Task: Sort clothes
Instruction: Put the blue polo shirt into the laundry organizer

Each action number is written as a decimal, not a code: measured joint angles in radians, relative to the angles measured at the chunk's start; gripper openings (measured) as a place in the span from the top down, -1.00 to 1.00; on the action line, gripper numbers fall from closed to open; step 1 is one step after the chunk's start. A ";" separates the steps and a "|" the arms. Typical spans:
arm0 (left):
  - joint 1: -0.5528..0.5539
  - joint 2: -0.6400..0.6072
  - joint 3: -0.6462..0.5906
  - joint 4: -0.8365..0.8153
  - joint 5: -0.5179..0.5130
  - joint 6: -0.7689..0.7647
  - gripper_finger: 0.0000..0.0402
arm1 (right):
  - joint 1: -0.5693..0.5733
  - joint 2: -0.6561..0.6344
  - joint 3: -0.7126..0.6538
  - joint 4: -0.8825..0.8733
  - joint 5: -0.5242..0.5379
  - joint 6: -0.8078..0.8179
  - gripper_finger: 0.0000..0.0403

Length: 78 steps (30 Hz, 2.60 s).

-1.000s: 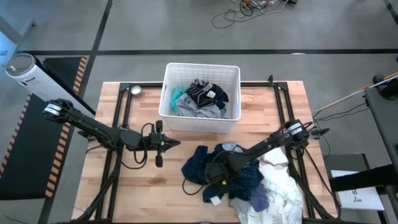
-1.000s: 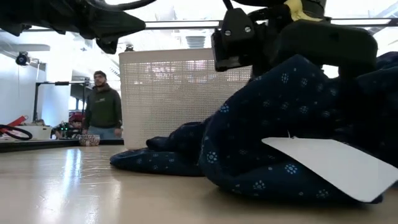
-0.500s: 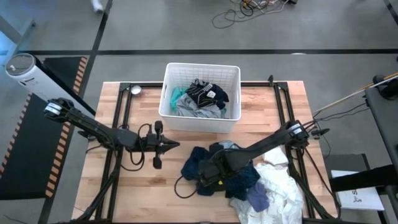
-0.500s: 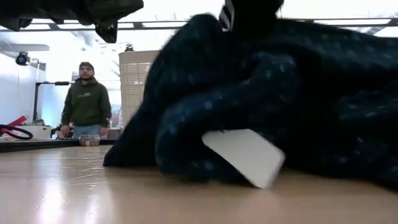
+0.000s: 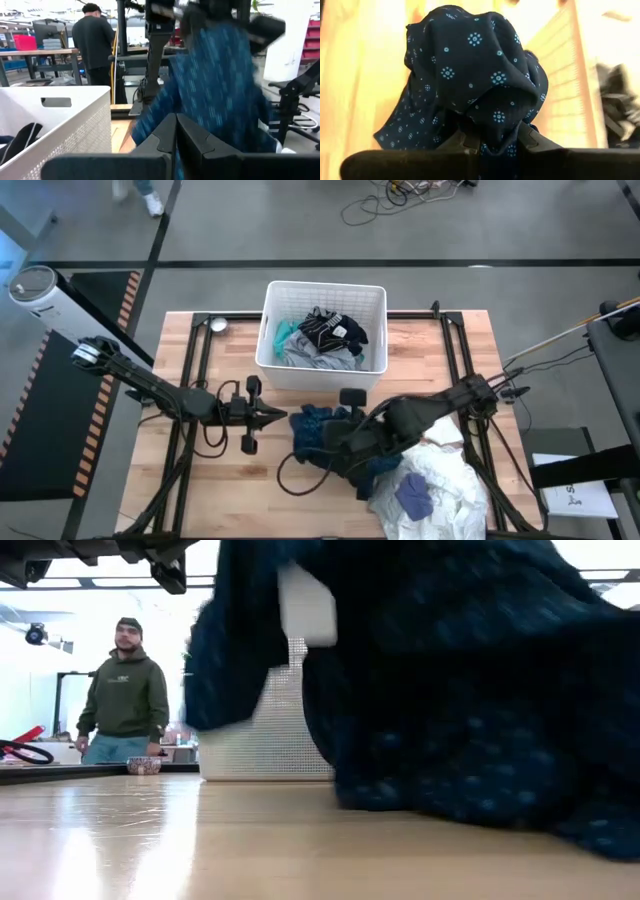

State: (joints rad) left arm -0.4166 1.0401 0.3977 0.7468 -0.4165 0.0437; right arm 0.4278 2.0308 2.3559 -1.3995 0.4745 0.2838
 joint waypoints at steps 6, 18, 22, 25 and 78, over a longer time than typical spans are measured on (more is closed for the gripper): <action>-0.011 0.000 0.000 0.029 0.000 0.004 1.00 | -0.001 -0.101 -0.020 0.038 0.099 -0.030 0.87; -0.017 0.000 0.000 0.039 -0.001 0.020 1.00 | 0.002 -0.194 -0.001 0.413 0.386 -0.331 0.87; -0.017 0.000 0.000 0.039 -0.001 0.020 1.00 | -0.021 -0.209 0.000 0.678 0.456 -0.575 0.87; -0.017 0.000 0.000 0.039 -0.001 0.023 1.00 | -0.051 -0.213 0.000 0.909 0.473 -0.760 0.87; -0.017 0.000 0.000 0.038 0.005 0.026 1.00 | -0.621 -0.139 0.000 0.852 -0.008 -0.391 0.87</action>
State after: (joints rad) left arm -0.4332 1.0401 0.3977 0.7849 -0.4119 0.0696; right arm -0.1934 1.8917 2.3554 -0.5476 0.4663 -0.1076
